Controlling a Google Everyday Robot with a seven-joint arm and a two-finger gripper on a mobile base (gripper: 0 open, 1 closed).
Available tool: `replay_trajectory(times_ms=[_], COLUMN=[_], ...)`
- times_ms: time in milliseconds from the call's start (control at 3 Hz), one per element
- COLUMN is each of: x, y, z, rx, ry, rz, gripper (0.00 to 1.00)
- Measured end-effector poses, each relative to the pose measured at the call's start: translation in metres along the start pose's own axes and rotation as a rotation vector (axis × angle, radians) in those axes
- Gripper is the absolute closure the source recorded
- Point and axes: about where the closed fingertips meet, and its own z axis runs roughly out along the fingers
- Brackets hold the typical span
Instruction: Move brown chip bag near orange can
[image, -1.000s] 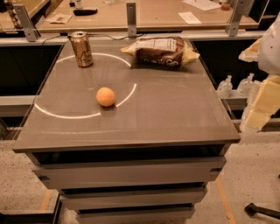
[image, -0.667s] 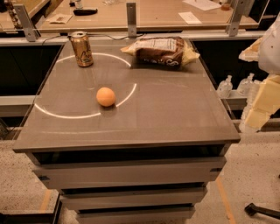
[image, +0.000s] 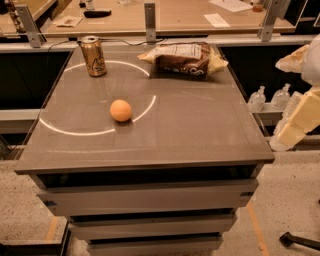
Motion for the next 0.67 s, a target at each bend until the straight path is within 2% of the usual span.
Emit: replay_trajectory(times_ms=[333, 667], x=[0.015, 0.005], y=[-0.017, -0.029], z=[0.015, 0.025], rx=[0.017, -0.007], ry=[-0.188, -0.379], rz=[0.068, 0.094], gripper=[0.00, 0.00])
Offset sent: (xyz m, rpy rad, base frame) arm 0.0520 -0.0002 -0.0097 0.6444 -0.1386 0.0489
